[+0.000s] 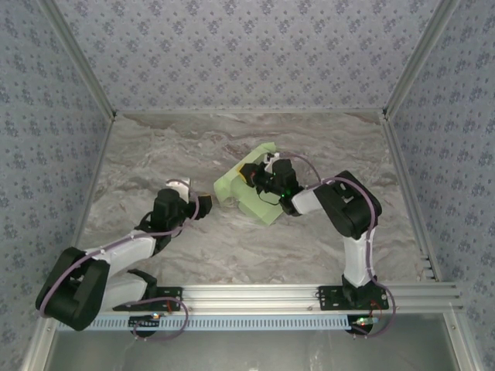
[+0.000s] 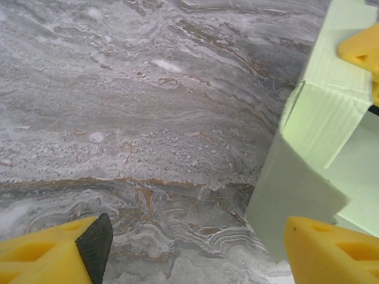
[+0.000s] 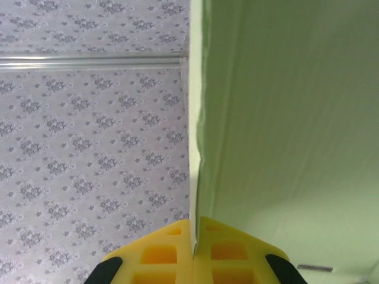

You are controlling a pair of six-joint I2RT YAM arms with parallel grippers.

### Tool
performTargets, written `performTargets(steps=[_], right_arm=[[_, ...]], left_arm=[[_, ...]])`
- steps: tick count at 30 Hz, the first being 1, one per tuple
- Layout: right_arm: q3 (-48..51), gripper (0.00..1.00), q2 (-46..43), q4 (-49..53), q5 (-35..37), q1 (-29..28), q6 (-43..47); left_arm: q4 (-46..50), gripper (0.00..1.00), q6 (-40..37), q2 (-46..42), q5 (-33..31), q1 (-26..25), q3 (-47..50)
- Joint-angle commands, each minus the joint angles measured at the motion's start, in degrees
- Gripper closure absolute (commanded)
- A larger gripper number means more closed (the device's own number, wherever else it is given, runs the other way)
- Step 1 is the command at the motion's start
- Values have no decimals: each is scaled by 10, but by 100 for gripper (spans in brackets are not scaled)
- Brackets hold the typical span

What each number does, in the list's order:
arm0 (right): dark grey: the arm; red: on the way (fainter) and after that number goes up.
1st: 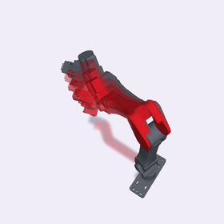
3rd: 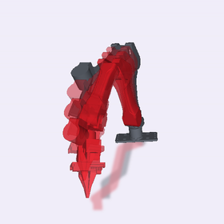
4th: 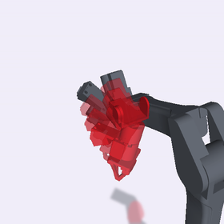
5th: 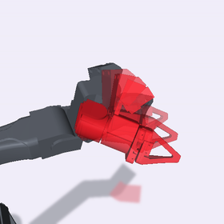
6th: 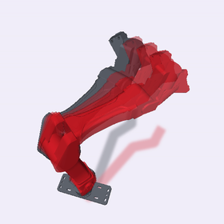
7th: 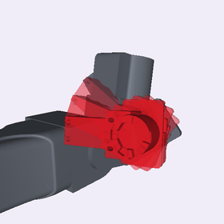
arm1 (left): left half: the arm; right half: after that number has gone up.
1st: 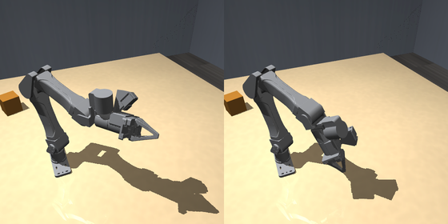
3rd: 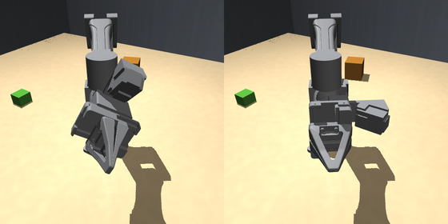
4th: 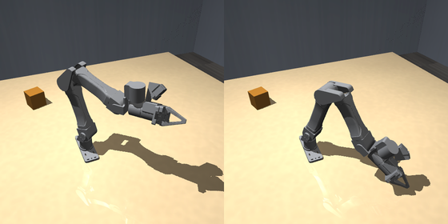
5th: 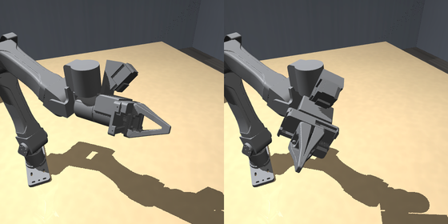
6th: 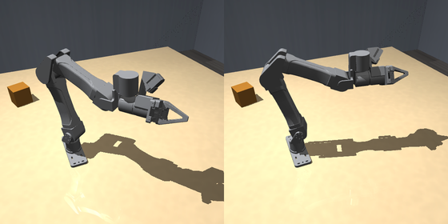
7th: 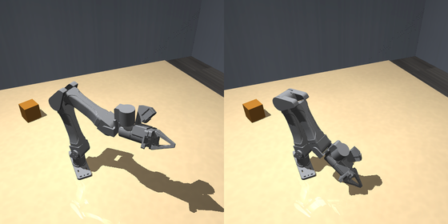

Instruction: Fold the paper box

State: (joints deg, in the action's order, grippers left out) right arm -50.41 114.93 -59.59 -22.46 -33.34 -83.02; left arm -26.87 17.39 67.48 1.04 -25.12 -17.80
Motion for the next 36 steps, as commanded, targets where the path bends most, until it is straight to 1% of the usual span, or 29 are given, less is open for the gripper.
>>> performTargets(steps=[1,4,7,11,13,16,18,21,23,26,28,30,36], right_arm=[[-22,100,21,-38,-53,6,29],[-21,100,21,-46,-70,10,29],[-15,100,20,-53,-79,14,23],[-10,100,21,-75,-97,22,13],[-8,100,22,-75,-99,24,15],[-8,100,27,-85,-105,26,9],[-7,100,28,-93,-106,25,4],[-1,100,27,-94,-102,25,2],[-1,100,27,-96,-106,24,0],[9,100,22,-97,-103,25,0],[13,100,19,-94,-101,25,1],[15,100,20,-92,-101,24,2],[21,100,19,-86,-91,20,5]], left_arm=[[-66,23,-50,19,43,1,-3],[-75,24,-63,45,68,-1,-18],[-93,28,-59,72,83,-4,-26],[-165,34,-53,101,98,-11,-12],[-180,36,-58,109,115,-15,-13],[-223,35,-85,124,134,-26,-6],[-242,32,-95,140,133,-30,-7],[-244,33,-102,162,121,-31,-23],[-256,37,-112,182,112,-32,-32],[-284,47,-121,207,111,-33,-41],[-293,52,-123,213,114,-35,-44],[-290,54,-129,216,112,-38,-47],[-283,56,-132,240,115,-53,-61]])
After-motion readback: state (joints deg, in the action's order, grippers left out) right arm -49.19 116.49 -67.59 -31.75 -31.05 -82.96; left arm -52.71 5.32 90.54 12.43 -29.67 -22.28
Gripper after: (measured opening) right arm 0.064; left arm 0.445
